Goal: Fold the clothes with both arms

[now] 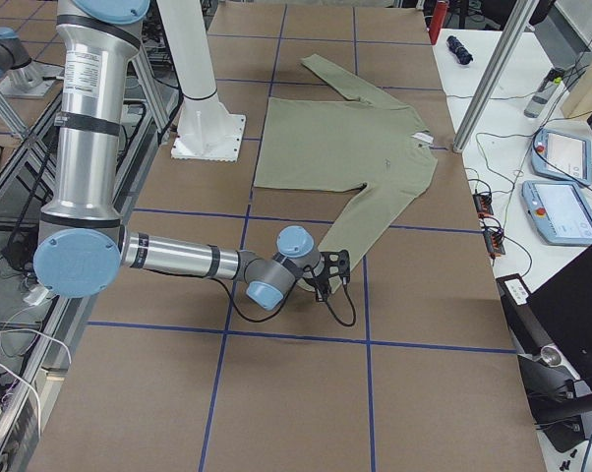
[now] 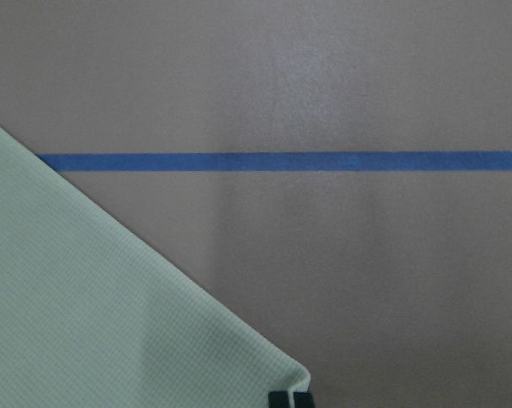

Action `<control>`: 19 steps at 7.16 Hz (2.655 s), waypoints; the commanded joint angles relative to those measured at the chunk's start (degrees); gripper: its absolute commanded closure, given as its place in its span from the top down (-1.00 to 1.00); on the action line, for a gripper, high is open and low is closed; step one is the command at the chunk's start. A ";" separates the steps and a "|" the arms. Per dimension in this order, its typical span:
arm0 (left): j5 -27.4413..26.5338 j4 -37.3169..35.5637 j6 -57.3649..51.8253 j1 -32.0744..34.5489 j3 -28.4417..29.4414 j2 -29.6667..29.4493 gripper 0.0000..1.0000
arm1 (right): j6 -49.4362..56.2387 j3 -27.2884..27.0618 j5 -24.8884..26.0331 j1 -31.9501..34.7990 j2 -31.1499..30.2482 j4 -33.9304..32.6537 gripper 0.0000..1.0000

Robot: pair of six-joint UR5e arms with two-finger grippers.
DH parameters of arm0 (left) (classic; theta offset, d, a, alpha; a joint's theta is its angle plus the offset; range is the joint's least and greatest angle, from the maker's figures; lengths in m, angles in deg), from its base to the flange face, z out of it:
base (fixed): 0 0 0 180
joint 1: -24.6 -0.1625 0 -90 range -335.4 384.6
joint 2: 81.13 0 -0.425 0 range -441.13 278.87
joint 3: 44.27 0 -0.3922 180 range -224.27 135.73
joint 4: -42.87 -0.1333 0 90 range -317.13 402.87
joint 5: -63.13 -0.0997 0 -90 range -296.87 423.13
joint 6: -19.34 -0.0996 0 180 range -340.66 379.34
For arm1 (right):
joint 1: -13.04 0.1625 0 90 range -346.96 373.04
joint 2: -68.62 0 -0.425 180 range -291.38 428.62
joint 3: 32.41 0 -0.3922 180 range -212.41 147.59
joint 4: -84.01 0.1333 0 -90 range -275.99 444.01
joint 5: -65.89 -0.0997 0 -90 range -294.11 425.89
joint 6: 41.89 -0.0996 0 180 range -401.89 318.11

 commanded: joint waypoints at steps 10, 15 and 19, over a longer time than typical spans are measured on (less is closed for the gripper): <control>0.00 -0.09 0.18 0.00 0.17 0.00 1.00 | -26.84 -12.39 19.90 -10.29 59.13 -81.27 -1.00; 0.09 0.00 0.00 0.00 1.13 0.00 1.00 | -40.41 22.39 45.60 -27.53 79.35 -60.54 -1.00; 0.97 0.00 -0.09 0.00 1.22 0.09 1.00 | -42.19 30.14 45.70 -30.10 84.89 -57.89 -0.87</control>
